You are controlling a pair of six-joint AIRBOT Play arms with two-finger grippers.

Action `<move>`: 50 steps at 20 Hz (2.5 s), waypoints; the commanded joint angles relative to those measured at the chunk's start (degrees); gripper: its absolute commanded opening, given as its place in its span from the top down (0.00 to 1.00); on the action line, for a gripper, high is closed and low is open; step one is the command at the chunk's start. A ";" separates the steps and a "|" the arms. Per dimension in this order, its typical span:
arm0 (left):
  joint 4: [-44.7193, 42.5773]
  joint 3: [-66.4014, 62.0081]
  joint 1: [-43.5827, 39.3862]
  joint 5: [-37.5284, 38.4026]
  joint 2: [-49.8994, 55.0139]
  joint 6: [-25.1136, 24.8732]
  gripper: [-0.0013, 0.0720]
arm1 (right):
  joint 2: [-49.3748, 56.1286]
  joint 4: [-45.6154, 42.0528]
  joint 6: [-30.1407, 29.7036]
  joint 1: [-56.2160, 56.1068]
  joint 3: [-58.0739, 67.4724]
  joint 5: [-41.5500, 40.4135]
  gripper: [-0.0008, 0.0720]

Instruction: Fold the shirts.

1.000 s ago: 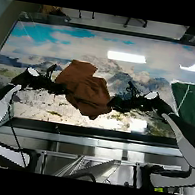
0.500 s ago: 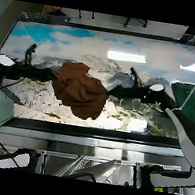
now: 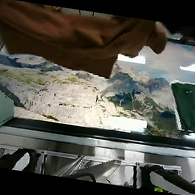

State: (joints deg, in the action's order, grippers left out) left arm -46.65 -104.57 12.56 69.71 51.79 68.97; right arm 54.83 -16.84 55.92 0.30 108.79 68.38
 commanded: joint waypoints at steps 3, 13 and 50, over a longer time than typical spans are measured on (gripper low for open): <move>-6.86 -10.88 0.11 -5.84 -9.90 0.55 0.96 | -9.94 -13.38 0.48 0.44 6.67 -0.83 0.96; -4.85 27.69 -5.14 -3.82 4.42 -1.14 0.96 | 5.22 -20.28 5.40 0.31 -20.04 4.57 0.96; 2.51 37.55 -27.45 -23.74 46.12 6.93 0.51 | 7.30 -31.71 11.58 8.57 -57.16 -2.54 0.28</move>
State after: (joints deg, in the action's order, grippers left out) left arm -44.10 -62.81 -13.76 45.82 95.31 75.92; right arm 61.91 -48.62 67.53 10.63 53.36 67.75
